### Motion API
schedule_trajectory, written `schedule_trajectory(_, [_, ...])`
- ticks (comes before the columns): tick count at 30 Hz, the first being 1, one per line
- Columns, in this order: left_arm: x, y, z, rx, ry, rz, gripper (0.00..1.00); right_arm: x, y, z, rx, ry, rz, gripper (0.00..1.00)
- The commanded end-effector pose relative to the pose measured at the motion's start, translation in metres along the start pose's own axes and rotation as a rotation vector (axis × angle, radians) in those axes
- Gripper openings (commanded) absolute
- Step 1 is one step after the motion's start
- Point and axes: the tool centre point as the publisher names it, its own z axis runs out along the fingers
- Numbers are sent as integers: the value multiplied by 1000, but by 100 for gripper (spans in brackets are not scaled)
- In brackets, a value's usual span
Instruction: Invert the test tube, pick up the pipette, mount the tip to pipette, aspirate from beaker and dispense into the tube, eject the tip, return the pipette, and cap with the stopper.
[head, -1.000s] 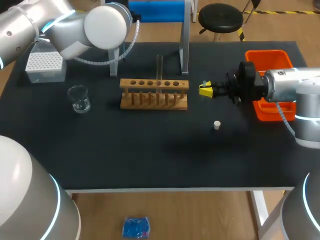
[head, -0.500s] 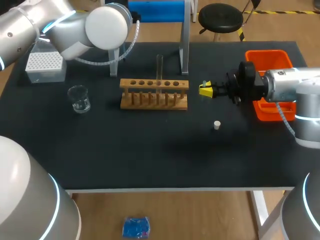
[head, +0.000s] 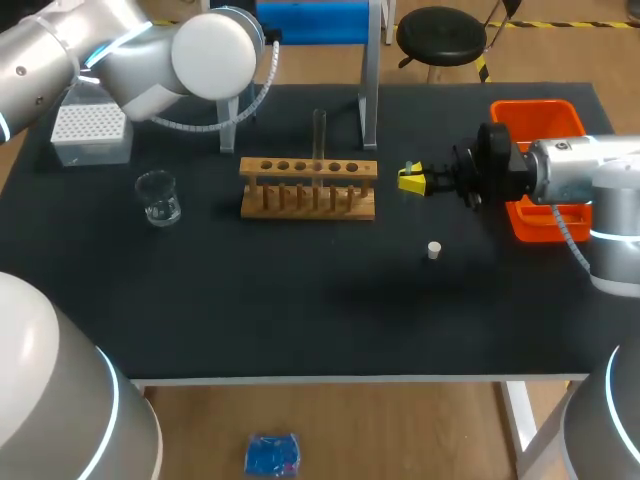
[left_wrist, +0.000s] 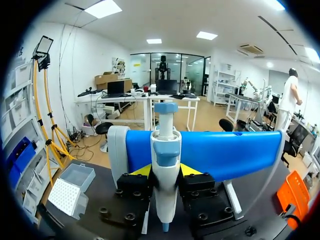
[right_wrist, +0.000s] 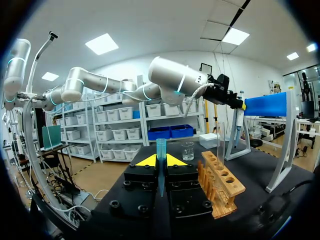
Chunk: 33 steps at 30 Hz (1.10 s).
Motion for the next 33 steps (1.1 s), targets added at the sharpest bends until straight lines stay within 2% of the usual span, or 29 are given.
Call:
schedule_trajectory(1, [1, 2, 2, -8, -5, -3, 0, 0, 0, 0, 1, -2, -1, 0])
schedule_trajectory(11, [-2, -5, 4, 0, -14, -2, 0, 0, 0, 0, 1, -2, -1, 0])
schedule_trajectory(26, [-5, -40, -7, 62, -24, 30, 0, 0, 0, 0, 1, -2, -1, 0])
schedule_trajectory(33, [-4, -48, -12, 75, -25, 37, 0, 0, 0, 0, 1, -2, -1, 0])
